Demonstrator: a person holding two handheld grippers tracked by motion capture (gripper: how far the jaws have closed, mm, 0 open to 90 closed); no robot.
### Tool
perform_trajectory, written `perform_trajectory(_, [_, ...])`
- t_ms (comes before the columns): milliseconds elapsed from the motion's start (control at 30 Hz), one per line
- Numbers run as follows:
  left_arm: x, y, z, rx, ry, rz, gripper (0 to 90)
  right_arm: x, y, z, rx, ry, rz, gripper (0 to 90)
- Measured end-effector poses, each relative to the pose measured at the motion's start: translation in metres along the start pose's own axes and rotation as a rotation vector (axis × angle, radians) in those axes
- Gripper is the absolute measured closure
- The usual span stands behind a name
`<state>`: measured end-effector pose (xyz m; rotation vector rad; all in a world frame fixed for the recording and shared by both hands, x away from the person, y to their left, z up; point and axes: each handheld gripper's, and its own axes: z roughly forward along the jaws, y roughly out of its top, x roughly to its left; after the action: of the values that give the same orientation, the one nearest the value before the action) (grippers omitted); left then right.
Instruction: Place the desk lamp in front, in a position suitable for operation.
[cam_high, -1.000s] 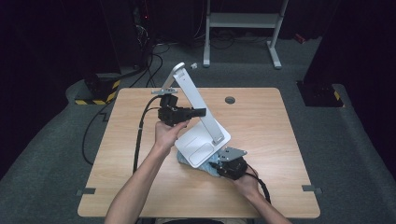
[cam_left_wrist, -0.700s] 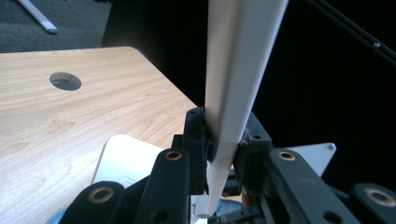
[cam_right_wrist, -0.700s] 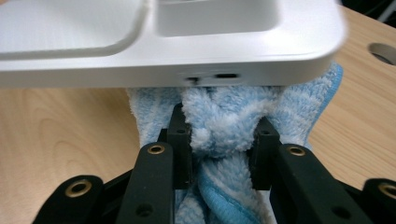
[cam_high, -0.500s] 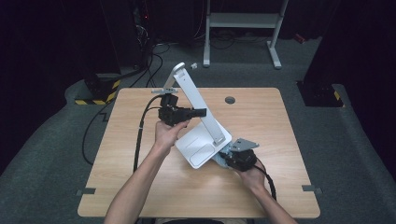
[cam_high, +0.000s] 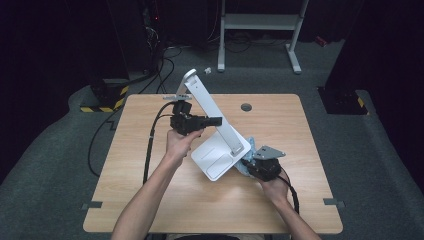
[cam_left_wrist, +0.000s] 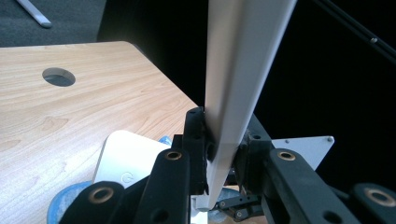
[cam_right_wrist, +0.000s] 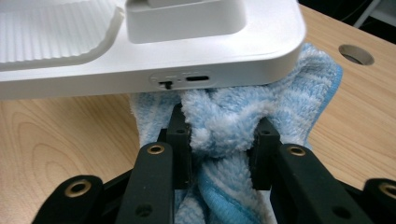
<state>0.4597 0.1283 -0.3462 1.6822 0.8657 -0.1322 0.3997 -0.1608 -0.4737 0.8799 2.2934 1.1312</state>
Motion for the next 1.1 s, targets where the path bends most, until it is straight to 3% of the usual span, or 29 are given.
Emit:
perform_trajectory(200, [0.001,0.0,0.001,-0.008,-0.001,-0.004,76.7,0.011,-0.002,0.003,0.01,0.027,-0.038,68.1])
perform_trajectory(533, [0.001,0.0,0.0,-0.02,-0.002,-0.009,76.7,0.049,0.001,0.011,0.019,0.117,-0.14,68.1])
perform_trajectory(800, [0.0,0.0,-0.001,-0.021,-0.02,-0.014,76.7,0.03,0.004,0.013,0.008,0.088,-0.058,68.1])
perform_trajectory(1100, [0.003,-0.004,-0.002,-0.016,-0.027,-0.031,76.7,0.012,0.002,0.01,0.006,0.042,-0.018,68.0])
